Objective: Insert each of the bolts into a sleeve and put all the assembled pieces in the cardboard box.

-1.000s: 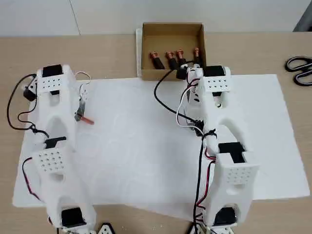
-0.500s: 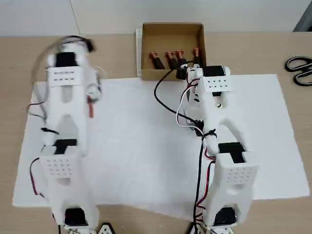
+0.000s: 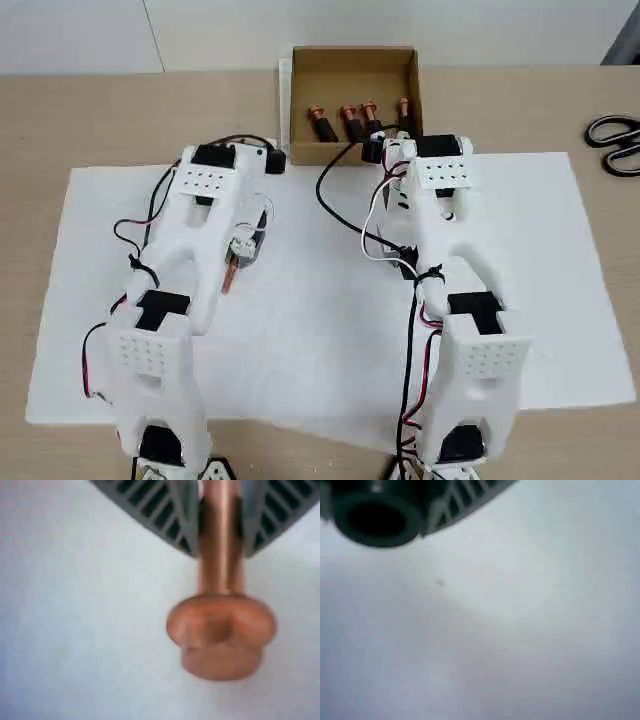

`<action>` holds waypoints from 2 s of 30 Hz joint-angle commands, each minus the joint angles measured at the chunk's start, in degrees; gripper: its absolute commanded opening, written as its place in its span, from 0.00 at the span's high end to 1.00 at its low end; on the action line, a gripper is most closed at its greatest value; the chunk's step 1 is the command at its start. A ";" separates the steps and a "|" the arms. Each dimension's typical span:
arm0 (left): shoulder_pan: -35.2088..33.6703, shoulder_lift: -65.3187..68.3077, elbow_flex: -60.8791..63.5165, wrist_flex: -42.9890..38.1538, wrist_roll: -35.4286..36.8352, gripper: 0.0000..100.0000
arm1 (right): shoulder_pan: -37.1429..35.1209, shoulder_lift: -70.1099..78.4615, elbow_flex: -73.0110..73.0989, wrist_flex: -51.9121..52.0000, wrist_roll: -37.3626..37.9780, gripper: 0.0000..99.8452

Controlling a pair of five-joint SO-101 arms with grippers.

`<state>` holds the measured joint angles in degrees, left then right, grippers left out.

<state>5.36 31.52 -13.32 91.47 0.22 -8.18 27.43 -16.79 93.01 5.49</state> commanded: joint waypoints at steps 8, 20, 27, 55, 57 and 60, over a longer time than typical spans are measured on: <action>0.62 -4.92 0.22 -2.64 0.44 0.93 | 0.22 -0.40 -2.73 0.13 0.09 0.99; 0.35 -4.40 -5.32 -1.85 0.44 0.93 | 0.22 -0.40 -2.73 0.04 0.09 0.99; 0.26 -4.22 -5.23 -2.02 0.44 0.93 | 0.22 -0.40 -2.73 0.04 0.09 0.99; -2.29 2.73 -2.15 -6.51 0.44 0.93 | 0.13 -0.40 -2.73 0.22 0.09 0.99; -2.02 2.73 -2.15 -6.68 0.44 0.93 | 0.13 -0.40 -2.73 0.22 0.09 0.99; -1.93 2.99 -2.15 -6.95 0.53 0.93 | 0.13 -0.40 -2.73 0.22 0.09 0.99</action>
<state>2.90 34.24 -15.25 85.67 0.40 -8.18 27.43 -16.79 93.01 5.49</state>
